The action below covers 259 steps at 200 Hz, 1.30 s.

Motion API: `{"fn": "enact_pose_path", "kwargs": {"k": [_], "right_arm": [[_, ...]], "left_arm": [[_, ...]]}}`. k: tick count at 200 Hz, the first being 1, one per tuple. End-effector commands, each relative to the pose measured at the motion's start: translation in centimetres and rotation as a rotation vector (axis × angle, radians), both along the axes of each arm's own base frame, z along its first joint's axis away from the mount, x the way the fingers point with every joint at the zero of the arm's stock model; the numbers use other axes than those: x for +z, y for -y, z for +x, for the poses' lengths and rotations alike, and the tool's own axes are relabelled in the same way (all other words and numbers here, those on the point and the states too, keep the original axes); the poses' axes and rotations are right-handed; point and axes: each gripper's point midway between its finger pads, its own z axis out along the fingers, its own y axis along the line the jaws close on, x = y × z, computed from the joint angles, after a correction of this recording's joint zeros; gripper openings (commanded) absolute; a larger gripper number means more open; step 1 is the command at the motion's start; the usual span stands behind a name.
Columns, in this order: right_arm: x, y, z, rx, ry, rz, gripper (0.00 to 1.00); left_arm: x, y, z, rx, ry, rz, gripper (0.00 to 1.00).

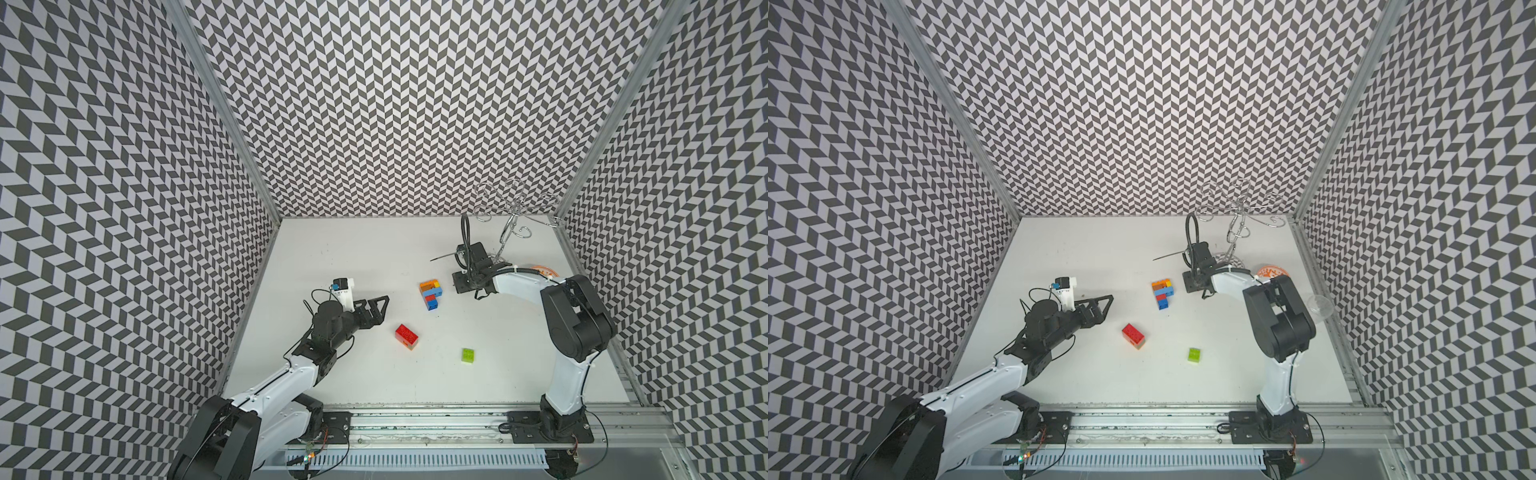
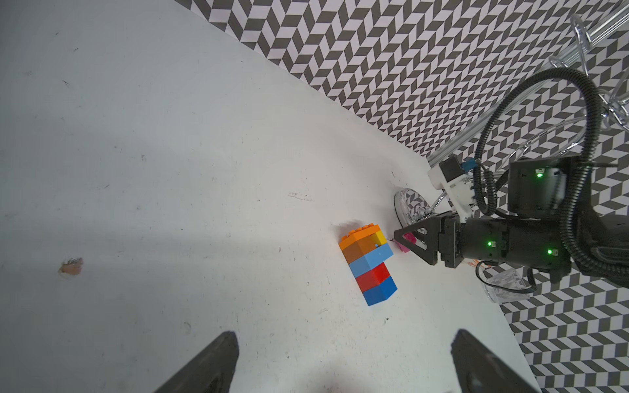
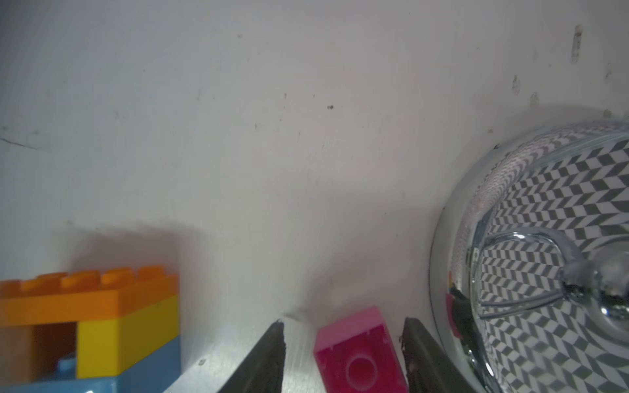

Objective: Assemble the letter p with lego
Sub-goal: Pick up the lego brick from the center of the board, then assemble the lego brick with the lego brick.

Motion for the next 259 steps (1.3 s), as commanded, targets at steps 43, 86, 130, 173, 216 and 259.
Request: {"fn": "enact_pose_path", "kwargs": {"k": [43, 86, 130, 173, 216, 259], "right_arm": [[-0.5, 0.0, -0.4, 0.025, -0.02, 0.005, 0.46], [-0.3, -0.2, -1.2, 0.026, -0.029, 0.019, 0.29], [2.2, -1.9, -3.1, 0.054, 0.025, 0.072, 0.17], [5.1, -5.5, -7.0, 0.15, 0.07, 0.125, 0.11], [10.2, -11.0, -11.5, 0.311, 0.13, 0.226, 0.06], [11.4, -16.7, -16.4, 0.517, 0.083, 0.323, 0.0]], "left_arm": [[0.0, -0.1, 0.0, 0.0, 0.019, 0.013, 1.0], [-0.2, -0.1, 0.0, 0.002, 0.012, 0.014, 1.0], [-0.1, -0.7, 0.0, 0.036, 0.022, 0.013, 1.0], [0.9, -2.0, -0.4, 0.098, 0.061, 0.003, 1.0], [0.9, -2.9, -0.5, 0.129, 0.058, -0.015, 1.0], [-0.7, -4.5, 0.0, 0.137, -0.012, -0.088, 1.0]]}}
